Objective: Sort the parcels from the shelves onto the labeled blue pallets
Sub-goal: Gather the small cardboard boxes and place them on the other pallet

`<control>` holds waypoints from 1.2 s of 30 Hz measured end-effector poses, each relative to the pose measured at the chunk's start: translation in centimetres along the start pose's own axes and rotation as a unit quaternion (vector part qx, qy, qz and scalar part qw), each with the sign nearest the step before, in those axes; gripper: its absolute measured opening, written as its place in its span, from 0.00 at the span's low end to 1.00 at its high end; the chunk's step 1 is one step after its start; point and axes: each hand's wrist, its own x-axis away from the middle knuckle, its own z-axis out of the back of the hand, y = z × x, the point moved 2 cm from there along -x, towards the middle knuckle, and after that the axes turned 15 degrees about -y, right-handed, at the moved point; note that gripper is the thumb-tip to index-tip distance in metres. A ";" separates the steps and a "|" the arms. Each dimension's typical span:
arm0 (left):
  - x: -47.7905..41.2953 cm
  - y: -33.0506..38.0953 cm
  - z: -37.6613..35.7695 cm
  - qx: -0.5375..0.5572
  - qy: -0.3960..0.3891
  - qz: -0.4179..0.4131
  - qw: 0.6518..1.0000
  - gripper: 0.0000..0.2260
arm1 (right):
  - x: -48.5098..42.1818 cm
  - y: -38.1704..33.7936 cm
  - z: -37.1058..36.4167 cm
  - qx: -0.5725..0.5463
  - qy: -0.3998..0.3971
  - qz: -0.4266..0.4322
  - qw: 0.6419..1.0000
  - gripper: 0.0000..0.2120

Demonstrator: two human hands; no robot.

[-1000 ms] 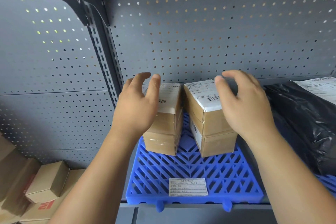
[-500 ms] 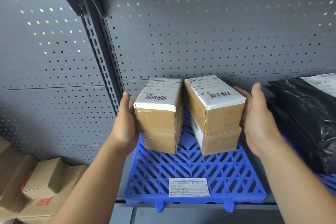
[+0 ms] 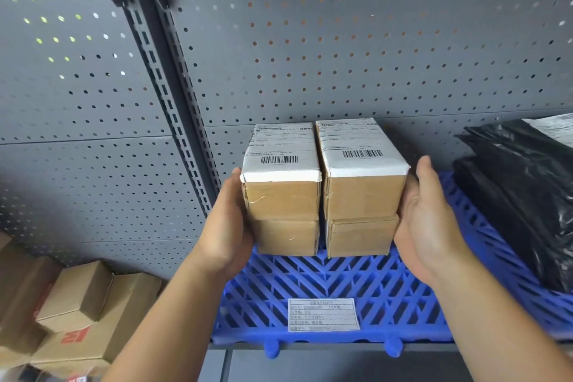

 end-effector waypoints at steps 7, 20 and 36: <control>0.5 -0.2 -0.8 0.000 0.014 0.009 1.000 0.28 | 0.3 0.5 -0.6 0.002 0.017 0.006 1.000 0.28; 0.8 -0.4 0.5 -0.011 -0.049 -0.051 0.997 0.29 | 1.3 0.2 -1.2 0.064 0.026 0.043 0.997 0.27; 1.2 -0.8 1.1 -0.145 -0.065 -0.028 0.987 0.32 | 0.9 0.5 -1.4 0.121 0.026 0.076 0.989 0.08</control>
